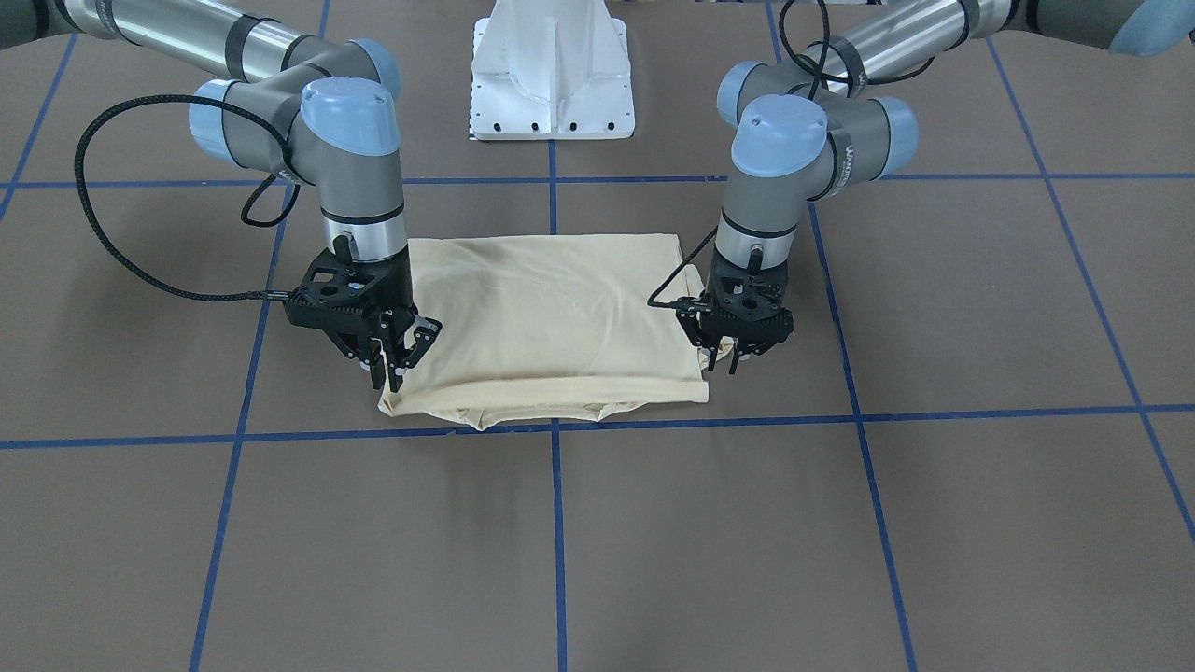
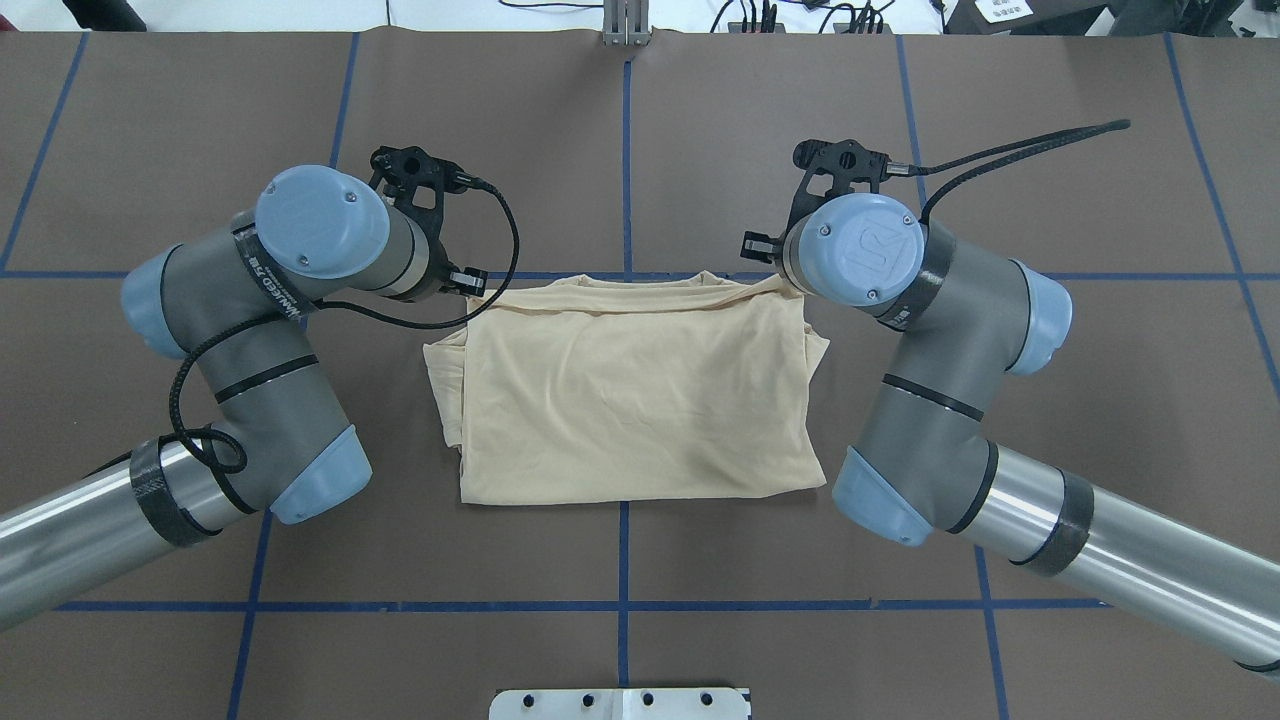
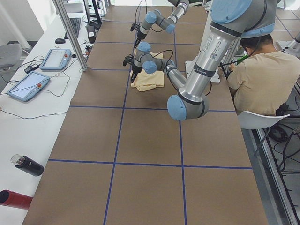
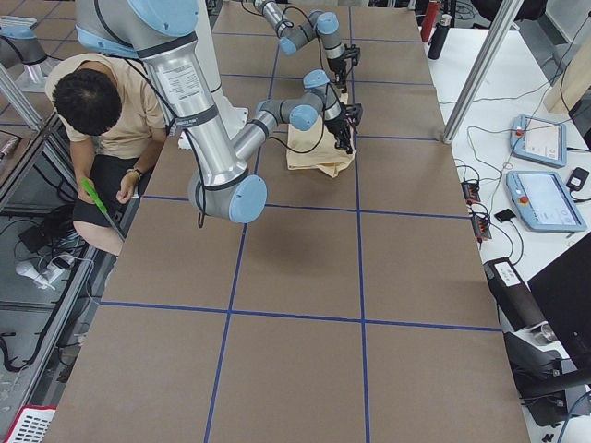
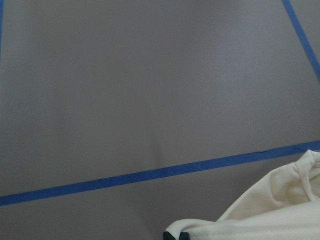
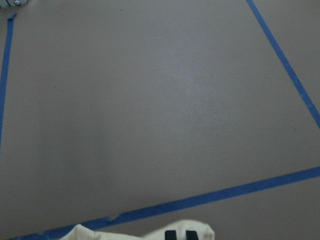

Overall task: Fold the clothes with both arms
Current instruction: 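Release the hem and draw both grippers back from the folded shirt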

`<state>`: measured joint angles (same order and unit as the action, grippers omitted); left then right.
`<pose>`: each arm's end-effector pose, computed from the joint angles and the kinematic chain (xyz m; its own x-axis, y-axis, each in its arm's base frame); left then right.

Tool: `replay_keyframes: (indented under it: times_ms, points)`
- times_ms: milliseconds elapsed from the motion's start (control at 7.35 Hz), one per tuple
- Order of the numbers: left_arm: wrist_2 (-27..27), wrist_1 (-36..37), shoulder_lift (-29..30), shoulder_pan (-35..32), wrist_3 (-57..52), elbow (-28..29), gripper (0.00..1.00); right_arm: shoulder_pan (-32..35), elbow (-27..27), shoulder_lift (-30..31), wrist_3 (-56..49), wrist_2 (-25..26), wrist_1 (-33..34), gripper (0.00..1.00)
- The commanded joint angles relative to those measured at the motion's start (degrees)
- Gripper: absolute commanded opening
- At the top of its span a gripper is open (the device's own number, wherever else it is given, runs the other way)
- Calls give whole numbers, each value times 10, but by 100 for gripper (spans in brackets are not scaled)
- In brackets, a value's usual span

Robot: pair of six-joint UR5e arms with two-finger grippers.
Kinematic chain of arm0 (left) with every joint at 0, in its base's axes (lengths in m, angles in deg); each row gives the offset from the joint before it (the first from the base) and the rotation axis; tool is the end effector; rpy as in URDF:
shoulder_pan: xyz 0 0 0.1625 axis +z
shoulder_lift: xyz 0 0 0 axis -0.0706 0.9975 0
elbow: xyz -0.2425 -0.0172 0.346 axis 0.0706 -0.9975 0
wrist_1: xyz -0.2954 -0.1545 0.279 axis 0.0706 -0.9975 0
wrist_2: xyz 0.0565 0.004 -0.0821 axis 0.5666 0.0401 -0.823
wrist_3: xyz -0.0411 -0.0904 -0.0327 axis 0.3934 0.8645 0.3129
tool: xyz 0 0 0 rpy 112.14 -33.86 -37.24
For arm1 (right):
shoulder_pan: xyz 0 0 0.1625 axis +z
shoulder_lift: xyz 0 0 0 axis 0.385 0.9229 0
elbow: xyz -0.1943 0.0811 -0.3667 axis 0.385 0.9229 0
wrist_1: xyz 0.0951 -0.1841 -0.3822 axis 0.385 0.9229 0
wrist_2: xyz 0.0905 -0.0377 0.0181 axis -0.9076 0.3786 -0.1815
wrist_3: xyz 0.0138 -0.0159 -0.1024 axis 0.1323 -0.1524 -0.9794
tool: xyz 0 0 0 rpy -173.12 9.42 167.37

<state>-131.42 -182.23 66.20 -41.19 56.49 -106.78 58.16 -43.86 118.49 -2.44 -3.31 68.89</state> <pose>0.4856 -0.5168 0.2736 0.7163 0.2474 -0.6524 0.0736 0.9030 0.4233 -0.4845 -0.5136 0.2667 0.6712 0.2162 0.7090 -0.4669 0.8663 0.1777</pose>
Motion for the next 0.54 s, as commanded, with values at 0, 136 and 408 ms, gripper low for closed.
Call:
replay_keyframes:
  times_ms: [0,136,408]
  points:
    - [-18,-22,-42,-2,-21,-62,100,42,-21,1,-41,-102,-1,100]
    - [-32,-22,-80,5,-12,-117,100,45,-53,31,-66,-104,-4,100]
    - [-31,-25,-133,69,86,-173,100,47,-135,117,-107,-112,-6,100]
